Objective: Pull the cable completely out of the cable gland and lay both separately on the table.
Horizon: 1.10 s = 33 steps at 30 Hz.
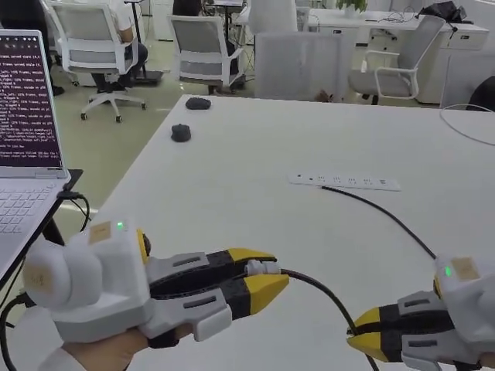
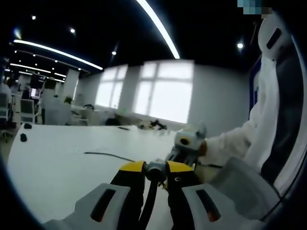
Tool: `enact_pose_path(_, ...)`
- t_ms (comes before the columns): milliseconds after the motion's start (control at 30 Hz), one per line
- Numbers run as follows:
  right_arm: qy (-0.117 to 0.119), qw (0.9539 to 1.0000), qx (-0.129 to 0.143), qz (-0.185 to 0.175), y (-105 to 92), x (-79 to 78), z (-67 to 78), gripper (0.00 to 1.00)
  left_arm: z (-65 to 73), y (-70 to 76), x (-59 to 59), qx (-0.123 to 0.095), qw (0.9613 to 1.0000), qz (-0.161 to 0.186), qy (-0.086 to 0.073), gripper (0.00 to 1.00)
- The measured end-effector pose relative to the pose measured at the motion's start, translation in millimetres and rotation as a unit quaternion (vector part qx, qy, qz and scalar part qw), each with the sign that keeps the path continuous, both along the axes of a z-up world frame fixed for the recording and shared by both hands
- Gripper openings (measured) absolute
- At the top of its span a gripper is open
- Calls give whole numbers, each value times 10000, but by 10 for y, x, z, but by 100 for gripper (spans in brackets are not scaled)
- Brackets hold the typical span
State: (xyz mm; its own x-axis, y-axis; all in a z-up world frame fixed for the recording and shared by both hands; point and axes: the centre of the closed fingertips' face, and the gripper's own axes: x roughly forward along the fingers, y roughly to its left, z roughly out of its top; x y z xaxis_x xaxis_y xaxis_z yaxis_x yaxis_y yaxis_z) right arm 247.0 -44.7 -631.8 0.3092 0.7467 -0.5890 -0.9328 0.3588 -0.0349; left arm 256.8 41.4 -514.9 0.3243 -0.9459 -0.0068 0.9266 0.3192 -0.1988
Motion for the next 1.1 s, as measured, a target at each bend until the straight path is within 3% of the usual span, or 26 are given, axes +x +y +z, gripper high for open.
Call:
enact_pose_path(167, -319, 9993, 185, -3, 76, 88, 301, 14, -18, -2, 4, 64, 10000, 13, -23, 17)
enact_pose_path(267, -638, 9969, 392, 258, 243, 97, 606, 14, -25, -7, -2, 91, 9999, -2, -43, 17)
enact_pose_path(500, -1058, 9897, 526, 809, 582, 20, 963, 14, -8, -15, -18, 81, 9999, -4, -65, 17)
enact_pose_path(633, -1145, 9873, 548, 956, 695, 8, 1018, 13, -9, -19, -29, 97, 9999, -23, -78, 17)
enact_pose_path(800, -1171, 9854, 447, 1150, 778, -45, 959, 5, 8, -44, -63, 79, 9999, -82, -100, 17)
enact_pose_path(1100, -1223, 9845, 449, 1171, 751, -35, 922, 3, -7, -68, -88, 120, 9998, -116, -46, 17)
